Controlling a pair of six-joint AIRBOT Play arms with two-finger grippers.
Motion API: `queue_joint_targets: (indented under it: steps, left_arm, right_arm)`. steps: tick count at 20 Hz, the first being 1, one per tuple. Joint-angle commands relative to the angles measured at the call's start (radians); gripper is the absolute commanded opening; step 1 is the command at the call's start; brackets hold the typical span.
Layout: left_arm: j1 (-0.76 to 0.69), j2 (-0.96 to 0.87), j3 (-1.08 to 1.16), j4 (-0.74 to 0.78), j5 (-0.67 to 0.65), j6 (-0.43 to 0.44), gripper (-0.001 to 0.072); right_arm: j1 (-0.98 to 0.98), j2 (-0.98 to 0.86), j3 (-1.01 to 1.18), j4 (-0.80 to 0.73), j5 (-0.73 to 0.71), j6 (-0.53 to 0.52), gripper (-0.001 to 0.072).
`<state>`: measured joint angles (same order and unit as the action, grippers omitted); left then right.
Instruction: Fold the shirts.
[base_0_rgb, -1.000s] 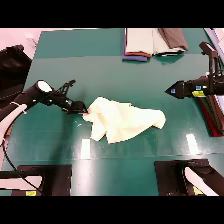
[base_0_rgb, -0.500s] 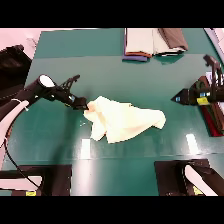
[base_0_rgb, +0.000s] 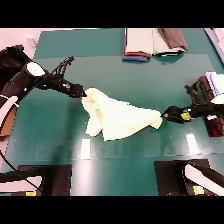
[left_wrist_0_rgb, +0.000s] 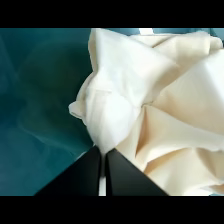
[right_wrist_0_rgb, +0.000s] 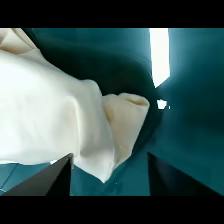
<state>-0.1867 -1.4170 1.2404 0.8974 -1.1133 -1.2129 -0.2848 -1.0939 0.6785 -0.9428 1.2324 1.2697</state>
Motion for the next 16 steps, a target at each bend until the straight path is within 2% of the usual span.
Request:
queue_joint_targets:
  steps: [1, 2, 3, 5, 8, 11, 16]
  left_arm:
    - [0.001, 0.003, 0.005, 0.0, 0.001, -0.002, 0.0027]
    - [0.001, 0.003, 0.005, 0.001, 0.002, -0.01, 0.0027]
    - [0.001, 0.008, 0.007, 0.002, 0.003, -0.013, 0.0027]
    - [0.003, 0.044, 0.036, 0.07, 0.007, -0.045, 0.0026]
    - [0.045, 0.173, 0.169, 0.196, 0.006, -0.143, 0.0026]
    - [0.101, 0.336, 0.362, 0.229, 0.024, -0.145, 0.0027]
    - [0.117, 0.599, 0.596, 0.249, 0.141, -0.145, 0.0026]
  right_arm:
    - [0.112, -0.11, 0.044, 0.03, -0.09, -0.016, 0.0402]
    - [0.14, -0.127, 0.071, 0.026, -0.101, -0.022, 0.0253]
    - [0.167, -0.135, 0.103, 0.024, -0.1, -0.047, 0.0023]
    - [0.19, -0.113, 0.18, 0.024, -0.095, -0.06, 0.0015]
    - [0.171, 0.004, 0.359, 0.024, -0.08, -0.06, 0.0015]
    - [0.12, 0.154, 0.584, 0.025, -0.091, -0.059, 0.0015]
    - [0.01, 0.333, 0.89, 0.025, -0.085, -0.059, 0.0014]
